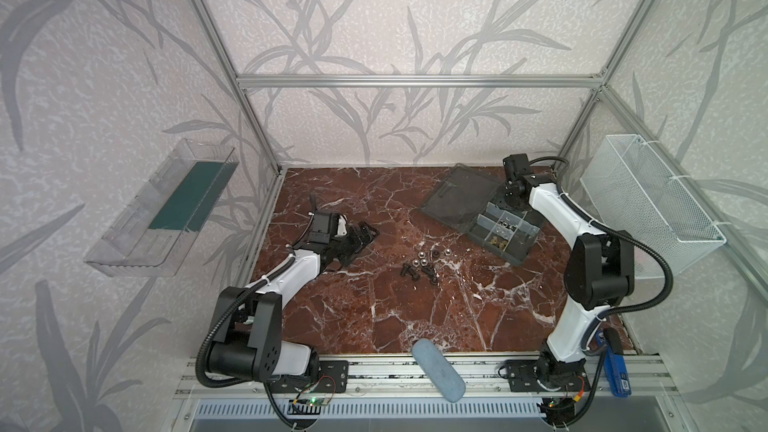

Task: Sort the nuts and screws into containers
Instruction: 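Lower the right gripper and close it on the silver hex nut, then lift the silver hex nut and carry it over the organizer box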

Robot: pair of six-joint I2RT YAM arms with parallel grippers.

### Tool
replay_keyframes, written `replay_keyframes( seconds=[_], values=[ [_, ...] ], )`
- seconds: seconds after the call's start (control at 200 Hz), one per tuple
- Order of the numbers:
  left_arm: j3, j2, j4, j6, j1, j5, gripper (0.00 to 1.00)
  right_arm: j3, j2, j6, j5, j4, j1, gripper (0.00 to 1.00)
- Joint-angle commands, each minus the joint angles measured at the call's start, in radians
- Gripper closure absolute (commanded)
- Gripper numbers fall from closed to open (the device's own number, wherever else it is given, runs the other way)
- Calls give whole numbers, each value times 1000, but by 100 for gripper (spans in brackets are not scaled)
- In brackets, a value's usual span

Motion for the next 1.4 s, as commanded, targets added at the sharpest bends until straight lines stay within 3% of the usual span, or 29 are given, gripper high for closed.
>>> replay_keyframes(
  seconds=[0.0, 0.54, 1.05, 1.245, 1.395],
  values=[
    [-8, -30, -7, 5, 1, -3, 0, 39, 64, -11, 56, 42, -16, 100],
    [0, -13, -2, 4, 1, 1, 0, 97, 178, 25, 58, 90, -101, 100],
    [1, -3, 5, 5, 1, 4, 1, 64, 206, 27, 27, 86, -109, 100],
    [-3, -6, 8, 4, 2, 5, 1, 69, 219, 21, 19, 75, -110, 70],
    [-6, -14, 5, 5, 2, 2, 1, 72, 214, 13, 20, 64, -111, 57]
  ],
)
